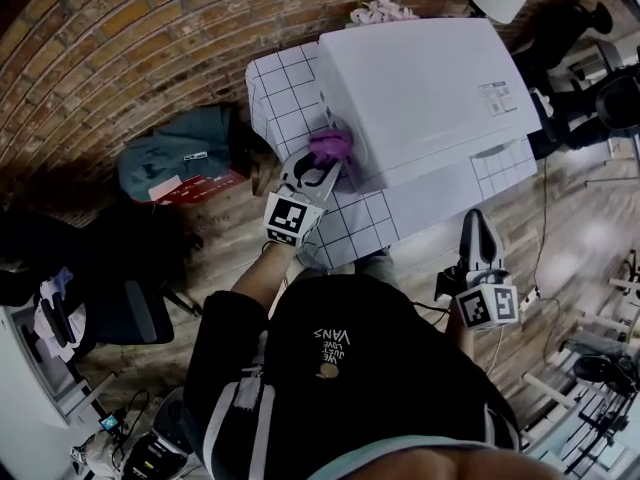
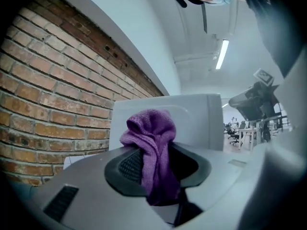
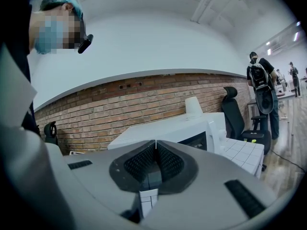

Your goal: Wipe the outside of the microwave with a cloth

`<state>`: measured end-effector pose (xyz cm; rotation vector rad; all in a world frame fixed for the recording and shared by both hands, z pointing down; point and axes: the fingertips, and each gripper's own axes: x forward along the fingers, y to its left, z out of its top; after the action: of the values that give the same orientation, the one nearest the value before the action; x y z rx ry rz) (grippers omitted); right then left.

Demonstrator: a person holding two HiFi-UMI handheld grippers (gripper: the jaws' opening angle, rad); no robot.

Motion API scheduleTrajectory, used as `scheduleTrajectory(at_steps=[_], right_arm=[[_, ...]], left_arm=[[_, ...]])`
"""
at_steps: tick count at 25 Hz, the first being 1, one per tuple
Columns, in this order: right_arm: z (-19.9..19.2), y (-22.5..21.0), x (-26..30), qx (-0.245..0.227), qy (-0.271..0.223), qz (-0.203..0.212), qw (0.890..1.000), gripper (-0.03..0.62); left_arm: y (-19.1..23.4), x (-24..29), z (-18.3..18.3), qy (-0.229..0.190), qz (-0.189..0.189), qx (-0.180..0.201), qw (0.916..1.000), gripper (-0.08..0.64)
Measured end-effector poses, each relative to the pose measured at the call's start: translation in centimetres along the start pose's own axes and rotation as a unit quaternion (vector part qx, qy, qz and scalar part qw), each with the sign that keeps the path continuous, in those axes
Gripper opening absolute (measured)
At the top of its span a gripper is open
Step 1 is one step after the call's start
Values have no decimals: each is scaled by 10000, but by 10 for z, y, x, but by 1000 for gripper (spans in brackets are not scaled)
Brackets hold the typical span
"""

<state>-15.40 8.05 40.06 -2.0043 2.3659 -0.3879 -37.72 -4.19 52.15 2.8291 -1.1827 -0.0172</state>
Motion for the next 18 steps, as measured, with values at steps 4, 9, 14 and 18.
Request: scheduleTrajectory(at_steps=[4,9,14,18], right_arm=[[1,-3,1,-3,13,-60,10000,3],[2,-10,1,-29,63,-173,9998,3],[6,-17,2,-53,104,-261,9996,3],[6,-17,6,-56,142,-229,9996,3]], left_arm=[[49,24,6,-61,338,-3,9994,141],[98,54,16,-101,591,83,9982,141],[138,73,23,-73,862,42,9962,141],[153,77,27,-116,977,-18,9952,141]])
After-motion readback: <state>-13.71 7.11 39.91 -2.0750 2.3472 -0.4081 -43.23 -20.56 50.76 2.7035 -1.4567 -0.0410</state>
